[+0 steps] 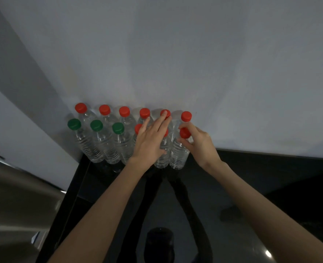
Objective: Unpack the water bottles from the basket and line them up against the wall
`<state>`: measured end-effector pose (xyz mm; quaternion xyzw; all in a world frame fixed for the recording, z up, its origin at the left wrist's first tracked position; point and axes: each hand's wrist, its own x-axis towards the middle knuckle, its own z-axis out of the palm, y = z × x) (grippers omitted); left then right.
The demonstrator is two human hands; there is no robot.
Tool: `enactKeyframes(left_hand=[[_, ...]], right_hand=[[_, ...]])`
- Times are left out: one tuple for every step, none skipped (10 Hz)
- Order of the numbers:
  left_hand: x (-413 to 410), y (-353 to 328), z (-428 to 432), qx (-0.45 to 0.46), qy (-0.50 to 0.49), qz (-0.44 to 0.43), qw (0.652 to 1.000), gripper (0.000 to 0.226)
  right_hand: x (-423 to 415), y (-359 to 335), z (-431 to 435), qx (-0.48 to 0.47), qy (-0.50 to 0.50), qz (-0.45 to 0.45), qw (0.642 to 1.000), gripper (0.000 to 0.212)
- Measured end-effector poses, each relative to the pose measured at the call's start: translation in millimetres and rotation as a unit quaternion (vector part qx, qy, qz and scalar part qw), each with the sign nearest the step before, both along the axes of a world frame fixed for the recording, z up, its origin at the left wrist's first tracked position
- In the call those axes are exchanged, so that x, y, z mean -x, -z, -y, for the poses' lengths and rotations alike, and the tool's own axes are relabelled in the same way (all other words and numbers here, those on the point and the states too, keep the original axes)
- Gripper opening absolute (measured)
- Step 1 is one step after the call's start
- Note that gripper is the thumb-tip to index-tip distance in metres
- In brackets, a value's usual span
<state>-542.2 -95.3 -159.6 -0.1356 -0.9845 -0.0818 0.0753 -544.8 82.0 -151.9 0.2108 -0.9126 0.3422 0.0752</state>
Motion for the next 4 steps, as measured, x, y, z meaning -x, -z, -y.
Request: enactKeyframes(left_hand=[[-4,-4,0,0.015,0.006,-0.001,1.000,0.114],[-10,-14,-1,0.003,0.008,-0.004,1.000,0.094],[-25,-26,0,-0.020,0.016,-0.045,0.999,0.075],[-49,-43,2,-0.033,0.022,-0.092,0.995,0.065]], right_hand=[[-4,-1,2,-0.018,-0.008,0.029,0.999,0.048],[-20,-11,3,-0.029,0.010,0.056,0.998,0.057],[-46,-24,-4,-0.017,0.022,0.041,0.999,0.057],[-78,-43,-9,-0.015,0.031,0.003,0.999,0.054]])
